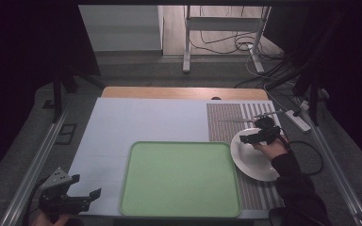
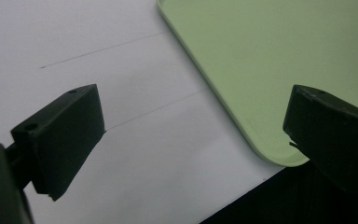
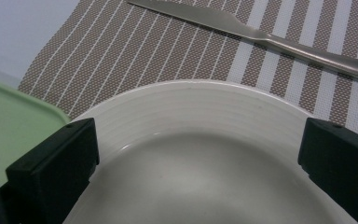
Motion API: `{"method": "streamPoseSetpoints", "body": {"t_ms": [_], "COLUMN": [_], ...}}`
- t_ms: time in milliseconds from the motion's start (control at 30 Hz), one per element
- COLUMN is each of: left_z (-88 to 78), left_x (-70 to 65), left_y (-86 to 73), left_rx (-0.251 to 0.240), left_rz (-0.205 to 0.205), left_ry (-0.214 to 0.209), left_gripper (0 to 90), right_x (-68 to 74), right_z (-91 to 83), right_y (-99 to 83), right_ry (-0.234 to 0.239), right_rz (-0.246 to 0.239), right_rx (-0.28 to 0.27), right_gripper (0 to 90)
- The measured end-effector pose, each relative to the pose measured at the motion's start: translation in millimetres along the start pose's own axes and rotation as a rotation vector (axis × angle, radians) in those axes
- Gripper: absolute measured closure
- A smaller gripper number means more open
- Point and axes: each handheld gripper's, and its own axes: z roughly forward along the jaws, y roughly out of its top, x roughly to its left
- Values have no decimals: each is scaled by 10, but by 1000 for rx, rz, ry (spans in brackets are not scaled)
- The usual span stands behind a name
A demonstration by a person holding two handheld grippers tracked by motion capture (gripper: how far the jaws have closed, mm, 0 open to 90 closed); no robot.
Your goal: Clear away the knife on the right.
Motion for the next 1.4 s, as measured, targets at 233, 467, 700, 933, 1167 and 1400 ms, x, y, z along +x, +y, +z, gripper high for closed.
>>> {"method": "streamPoseSetpoints", "body": {"t_ms": [233,467,700,933,1167,1400], "left_z": [0,0,0,0,-2,-2], "left_x": [1,2,2,5,7,8], "left_y": [0,0,-1,-1,-2,-1], "left_rx": [0,-1,-1,-2,-1,0], "left_rz": [0,-1,0,-1,-1,-1], "left_ry": [-1,-1,-2,-3,-3,-3], "left_gripper": [51,51,51,51,51,52], "right_x": [-85,-150,-240,-326,-404,-487], "right_z": [89,180,290,361,418,509], "right_y": [89,178,266,350,414,468], "right_ry": [-12,-32,-53,-63,-70,-93], "right_rz": [16,22,36,60,74,78], "right_rx": [9,21,28,27,24,36], "right_gripper": [0,0,0,0,0,0]}}
